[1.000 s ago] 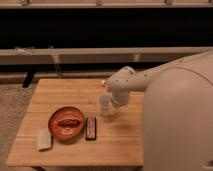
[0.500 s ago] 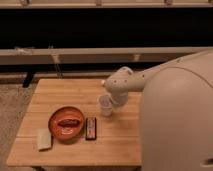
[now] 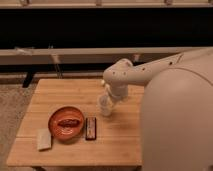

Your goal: Pick up the ceramic cup

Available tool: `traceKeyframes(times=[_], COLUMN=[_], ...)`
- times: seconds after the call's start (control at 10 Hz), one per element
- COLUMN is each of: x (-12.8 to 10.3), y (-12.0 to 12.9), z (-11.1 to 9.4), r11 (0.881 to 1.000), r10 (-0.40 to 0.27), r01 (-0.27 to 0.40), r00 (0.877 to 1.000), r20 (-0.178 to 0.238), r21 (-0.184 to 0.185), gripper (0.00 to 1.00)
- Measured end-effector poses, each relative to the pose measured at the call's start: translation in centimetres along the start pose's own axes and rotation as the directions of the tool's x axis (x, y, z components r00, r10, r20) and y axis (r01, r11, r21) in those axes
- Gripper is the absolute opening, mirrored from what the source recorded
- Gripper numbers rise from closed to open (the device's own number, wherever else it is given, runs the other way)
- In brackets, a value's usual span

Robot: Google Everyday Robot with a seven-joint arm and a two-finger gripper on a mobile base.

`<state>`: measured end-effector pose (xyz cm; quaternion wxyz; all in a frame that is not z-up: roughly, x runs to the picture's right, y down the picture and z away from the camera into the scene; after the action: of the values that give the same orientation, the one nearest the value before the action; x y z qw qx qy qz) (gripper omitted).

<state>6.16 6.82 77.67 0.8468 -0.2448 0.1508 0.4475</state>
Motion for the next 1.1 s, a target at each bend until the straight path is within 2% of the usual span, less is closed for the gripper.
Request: traceKeyframes(times=[0.2, 0.4, 0.8, 0.9, 1.1], x=[-1.1, -2.4, -3.9, -4.0, -4.0], y=[-0.5, -2.3, -4.8, -4.9, -4.5], z=[-0.7, -0.3, 2.5, 3.1, 5.1], r11=[1.0, 1.0, 0.998, 0.997, 0.997], r10=[-0.001, 0.017, 0.067, 0.071, 0.07], r01=[0.001, -0.017, -0.067, -0.071, -0.071], r00=[1.0, 1.0, 0.997, 0.997, 0.996], r20=[-0.002, -0.012, -0.035, -0.041, -0.055], r21=[0.005, 0.007, 0.001, -0.001, -0.029], gripper=[0.8, 0.8, 0.8, 0.8, 0.8])
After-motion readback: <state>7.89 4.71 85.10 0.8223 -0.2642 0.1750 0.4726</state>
